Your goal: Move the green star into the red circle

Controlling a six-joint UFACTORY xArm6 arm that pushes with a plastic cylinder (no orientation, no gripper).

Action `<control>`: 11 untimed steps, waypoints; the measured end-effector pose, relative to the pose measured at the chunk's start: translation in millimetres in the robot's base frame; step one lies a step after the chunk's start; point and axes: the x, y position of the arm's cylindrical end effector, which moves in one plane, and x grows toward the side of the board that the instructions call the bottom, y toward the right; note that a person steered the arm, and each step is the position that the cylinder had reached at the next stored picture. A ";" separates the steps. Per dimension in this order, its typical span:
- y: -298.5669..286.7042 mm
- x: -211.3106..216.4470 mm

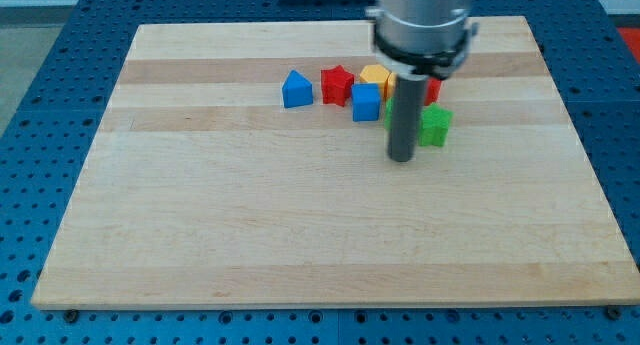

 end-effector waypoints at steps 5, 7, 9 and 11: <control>39.7 -14.7; 39.7 -43.6; 42.8 -24.6; 9.1 6.6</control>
